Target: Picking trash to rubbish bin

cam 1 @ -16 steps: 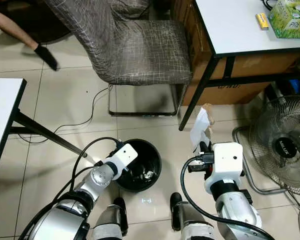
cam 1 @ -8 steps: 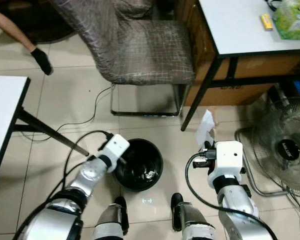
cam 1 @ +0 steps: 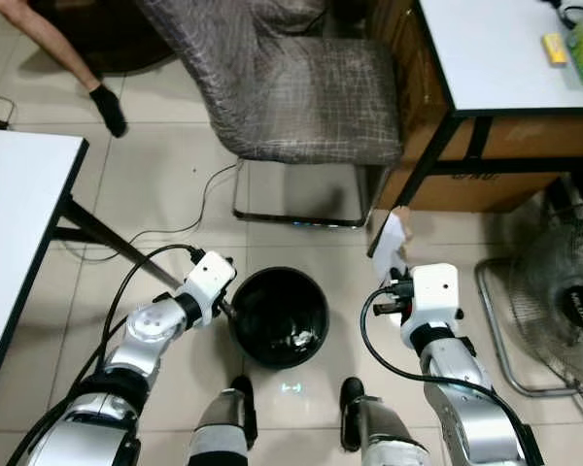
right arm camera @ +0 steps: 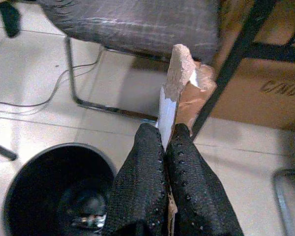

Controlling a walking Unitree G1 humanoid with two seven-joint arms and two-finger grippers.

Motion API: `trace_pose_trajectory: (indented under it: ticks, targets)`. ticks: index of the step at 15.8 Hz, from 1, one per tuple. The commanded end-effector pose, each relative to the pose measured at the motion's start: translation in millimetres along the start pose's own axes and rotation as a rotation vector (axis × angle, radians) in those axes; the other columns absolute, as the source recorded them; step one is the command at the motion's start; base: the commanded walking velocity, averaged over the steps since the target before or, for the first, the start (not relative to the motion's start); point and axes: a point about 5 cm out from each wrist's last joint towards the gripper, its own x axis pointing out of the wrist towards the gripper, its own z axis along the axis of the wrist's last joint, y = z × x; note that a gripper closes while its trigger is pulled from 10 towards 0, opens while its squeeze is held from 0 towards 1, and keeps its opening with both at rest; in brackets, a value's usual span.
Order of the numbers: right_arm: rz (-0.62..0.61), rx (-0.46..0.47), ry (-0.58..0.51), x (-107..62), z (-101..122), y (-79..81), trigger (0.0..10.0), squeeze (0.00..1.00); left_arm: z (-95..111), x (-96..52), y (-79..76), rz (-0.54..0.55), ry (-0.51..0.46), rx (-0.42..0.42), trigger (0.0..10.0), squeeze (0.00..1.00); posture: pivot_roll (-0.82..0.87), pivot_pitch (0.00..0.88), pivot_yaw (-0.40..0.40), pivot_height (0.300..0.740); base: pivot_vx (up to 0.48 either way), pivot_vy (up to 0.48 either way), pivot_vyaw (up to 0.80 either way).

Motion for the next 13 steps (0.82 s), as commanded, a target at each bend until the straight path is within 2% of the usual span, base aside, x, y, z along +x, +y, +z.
trace_pose_trajectory:
  ticks: [1,5,9,13]
  targets:
    - [0.013,0.021,0.029,0.7,-11.5,-1.8,10.0,0.0,-9.3,-9.8,-2.4,-0.071,0.034,-0.011,10.0,0.0,0.19,0.37,0.051,0.74,0.0,0.0,0.0]
    - [0.087,0.065,0.022,12.8,-18.1,7.8,10.0,0.0,-7.0,-27.1,8.4,-0.18,0.055,0.022,10.0,0.0,0.22,0.377,0.062,0.74,0.0,0.0,0.0]
    - [0.146,0.135,0.024,22.2,-22.7,20.5,10.0,0.0,-8.0,-35.5,7.1,-0.24,0.072,0.086,10.0,0.0,0.24,0.381,0.069,0.74,0.0,0.0,0.0]
    - [0.22,0.233,0.035,33.8,-25.1,42.6,10.0,0.0,-15.1,-43.6,5.6,-0.26,0.111,0.09,10.0,0.0,0.24,0.388,0.078,0.74,0.0,0.0,0.0]
